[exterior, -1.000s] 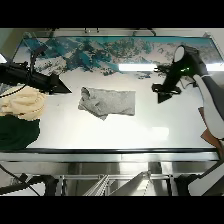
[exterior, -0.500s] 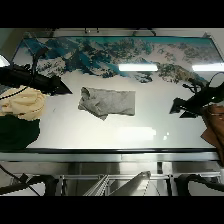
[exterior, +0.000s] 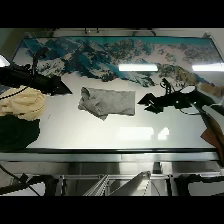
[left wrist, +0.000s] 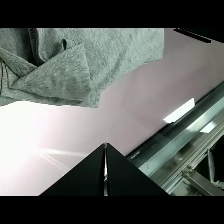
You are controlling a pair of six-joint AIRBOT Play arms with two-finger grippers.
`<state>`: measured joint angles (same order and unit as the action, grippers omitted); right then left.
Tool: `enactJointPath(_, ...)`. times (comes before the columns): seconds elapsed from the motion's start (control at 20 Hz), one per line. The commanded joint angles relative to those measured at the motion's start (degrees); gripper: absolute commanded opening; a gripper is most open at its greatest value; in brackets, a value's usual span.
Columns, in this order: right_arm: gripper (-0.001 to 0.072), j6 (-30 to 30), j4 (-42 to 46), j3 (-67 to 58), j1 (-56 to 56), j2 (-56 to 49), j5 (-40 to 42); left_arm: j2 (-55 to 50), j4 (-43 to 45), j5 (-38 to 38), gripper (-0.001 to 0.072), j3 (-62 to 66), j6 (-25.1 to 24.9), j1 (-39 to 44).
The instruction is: Fold the shirts.
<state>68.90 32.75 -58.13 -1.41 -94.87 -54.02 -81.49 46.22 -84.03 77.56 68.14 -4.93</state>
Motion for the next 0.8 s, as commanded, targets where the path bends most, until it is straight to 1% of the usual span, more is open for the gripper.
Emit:
enactJointPath(0.0,0.0645,-0.4,-8.0,-2.8,-4.2,-5.7,2.6,0.0,0.1,0.0,0.0014,0.0,0.1,0.0)
enactJointPath(0.1,0.0628,3.7,-8.4,-6.1,-6.6,-8.6,2.4,0.0,0.1,0.0,0.0014,0.0,0.0,0.0)
enactJointPath(0.15,0.0585,5.2,-8.4,-8.0,-7.8,-10.1,1.7,0.0,0.1,-0.2,0.0014,0.0,0.0,0.0)
enactJointPath(0.25,0.058,6.2,-8.4,-11.9,-9.7,-12.8,-0.8,0.0,0.1,-1.0,0.0014,0.0,-0.6,0.0)
enactJointPath(0.3,0.055,6.1,-8.6,-13.5,-10.3,-13.7,-2.1,0.0,0.2,-1.3,0.0014,0.0,-0.9,0.0)
enactJointPath(0.35,0.0312,6.1,-8.6,-14.8,-10.8,-14.0,-3.3,0.0,0.1,-1.6,0.0014,0.0,-1.1,0.0)
enactJointPath(0.4,0.0018,5.2,-8.6,-15.9,-10.9,-13.9,-4.7,0.0,0.1,-1.9,0.0014,0.0,-1.3,0.0)
enactJointPath(0.55,0.0015,3.8,-8.6,-19.3,-10.4,-11.0,-12.2,0.0,0.1,-2.5,0.0014,0.0,-1.3,0.0)
enactJointPath(0.65,0.0015,3.9,-8.6,-20.9,-8.0,-4.7,-14.4,0.0,0.0,-3.6,0.0014,0.0,-1.2,0.0)
enactJointPath(0.75,0.0016,6.9,-8.4,-24.7,-2.4,3.3,-16.8,0.0,0.0,-5.7,0.0014,0.0,-1.2,0.0)
